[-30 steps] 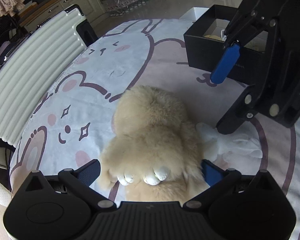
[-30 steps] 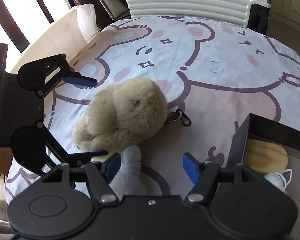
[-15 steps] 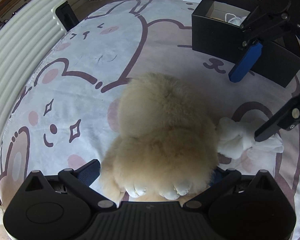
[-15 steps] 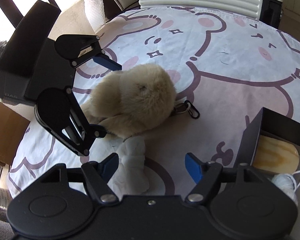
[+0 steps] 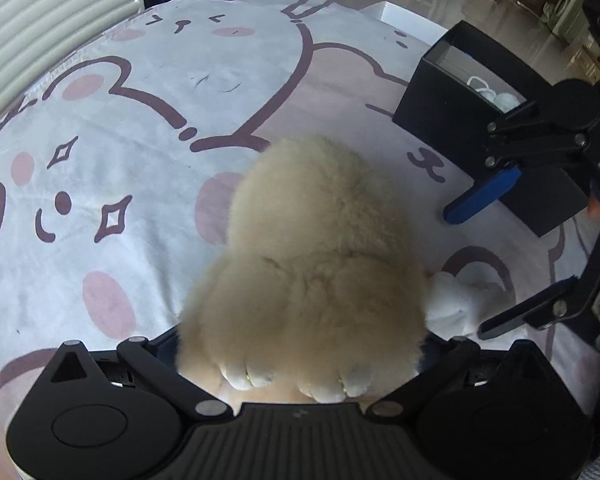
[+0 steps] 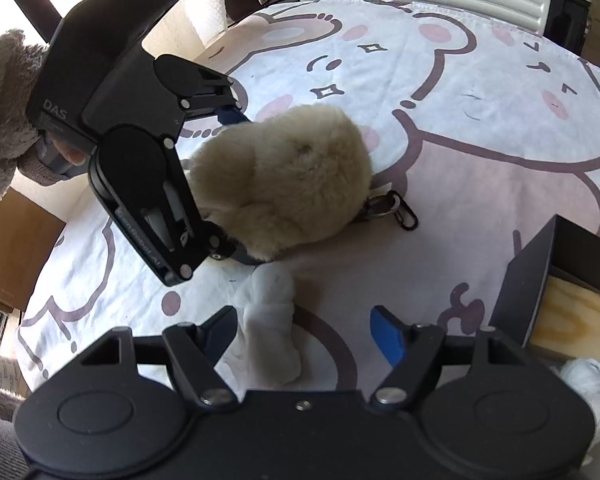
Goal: Organize objects
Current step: 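Close left tool on the teddy bear's body while right tool grips its head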
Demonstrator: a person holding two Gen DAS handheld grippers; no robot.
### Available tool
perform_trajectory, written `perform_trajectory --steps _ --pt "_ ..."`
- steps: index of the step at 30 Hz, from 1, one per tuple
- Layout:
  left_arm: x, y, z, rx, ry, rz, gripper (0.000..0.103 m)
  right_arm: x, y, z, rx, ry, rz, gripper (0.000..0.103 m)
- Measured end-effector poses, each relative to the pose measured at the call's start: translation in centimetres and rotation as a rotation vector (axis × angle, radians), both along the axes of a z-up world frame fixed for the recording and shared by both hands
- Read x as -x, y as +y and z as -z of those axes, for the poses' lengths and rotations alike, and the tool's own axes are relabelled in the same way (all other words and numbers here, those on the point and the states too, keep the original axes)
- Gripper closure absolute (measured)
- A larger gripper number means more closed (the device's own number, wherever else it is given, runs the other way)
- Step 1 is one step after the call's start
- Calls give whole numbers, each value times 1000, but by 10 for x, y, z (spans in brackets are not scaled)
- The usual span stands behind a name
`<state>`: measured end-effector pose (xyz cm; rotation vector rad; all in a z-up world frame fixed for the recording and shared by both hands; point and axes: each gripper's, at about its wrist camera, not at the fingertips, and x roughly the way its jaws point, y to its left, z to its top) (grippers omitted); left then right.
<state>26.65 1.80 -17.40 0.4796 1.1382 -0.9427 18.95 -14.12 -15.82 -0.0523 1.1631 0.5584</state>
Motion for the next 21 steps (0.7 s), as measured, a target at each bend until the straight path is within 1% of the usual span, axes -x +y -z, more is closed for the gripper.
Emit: perform_trajectory --steps 3,5,6,9,11,13,15,16,17,18,19,20,21 --pt "-2 9 -5 57 47 -40 6 -1 8 4 8 6 -32 30" --pt "-3 12 -8 76 54 -61 8 -2 14 7 10 13 -52 33" --pt "-3 12 -9 79 49 -66 11 -3 16 9 9 17 -59 33" --pt "-1 10 -11 46 18 -73 13 -5 23 12 7 24 -76 34" --pt "2 6 -11 30 10 -54 13 -5 25 12 7 23 -83 34" --pt "6 0 -9 3 -5 -33 13 -6 27 12 5 24 -90 37" --pt "8 -5 -6 -24 -19 -25 14 -5 28 11 0 27 -101 46" --pt "8 -7 -5 -36 -25 -25 15 -5 28 11 -7 33 -109 49" --pt "8 -9 -4 -44 -35 -25 19 -5 29 11 -11 39 -117 55" --pt "9 -11 -5 -49 -48 -26 23 -4 30 11 -14 45 -126 63" --pt "9 -12 -5 -53 -56 -30 24 -3 30 12 -18 53 -133 68" --pt "9 -13 -5 -55 -58 -34 28 -2 30 12 -22 57 -135 72" --pt "9 -14 -6 -59 -59 -41 31 -2 29 11 -25 58 -133 72"
